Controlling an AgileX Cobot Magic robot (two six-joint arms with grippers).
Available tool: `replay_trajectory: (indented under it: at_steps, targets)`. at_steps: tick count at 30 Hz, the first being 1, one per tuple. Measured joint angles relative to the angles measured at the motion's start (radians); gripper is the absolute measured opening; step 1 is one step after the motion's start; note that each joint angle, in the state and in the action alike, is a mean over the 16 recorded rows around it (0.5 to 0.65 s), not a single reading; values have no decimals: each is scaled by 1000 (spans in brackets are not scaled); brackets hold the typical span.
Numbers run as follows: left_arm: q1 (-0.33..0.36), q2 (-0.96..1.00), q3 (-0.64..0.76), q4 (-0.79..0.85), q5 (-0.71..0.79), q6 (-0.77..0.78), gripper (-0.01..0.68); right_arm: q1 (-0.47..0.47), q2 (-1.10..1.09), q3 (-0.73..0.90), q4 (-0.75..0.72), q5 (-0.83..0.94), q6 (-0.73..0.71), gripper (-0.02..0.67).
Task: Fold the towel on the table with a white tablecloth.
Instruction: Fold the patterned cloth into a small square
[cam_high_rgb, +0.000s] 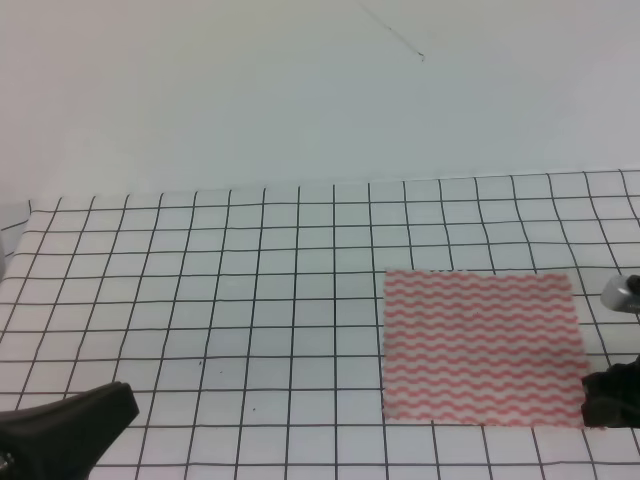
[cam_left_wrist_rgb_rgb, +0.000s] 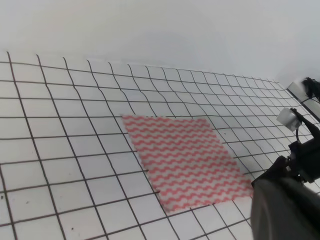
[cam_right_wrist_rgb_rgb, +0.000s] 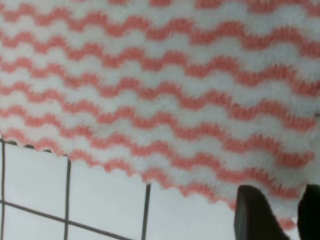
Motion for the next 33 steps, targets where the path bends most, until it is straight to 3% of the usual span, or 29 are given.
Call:
replay_trajectory:
  at_steps: [20, 33]
  targets:
    - [-20, 0, 0, 4, -11, 7, -1, 0, 20, -2, 2, -25, 16, 207]
    - [-28, 0, 0, 8, -18, 3, -2, -2, 45, -4, 88, -29, -12, 207]
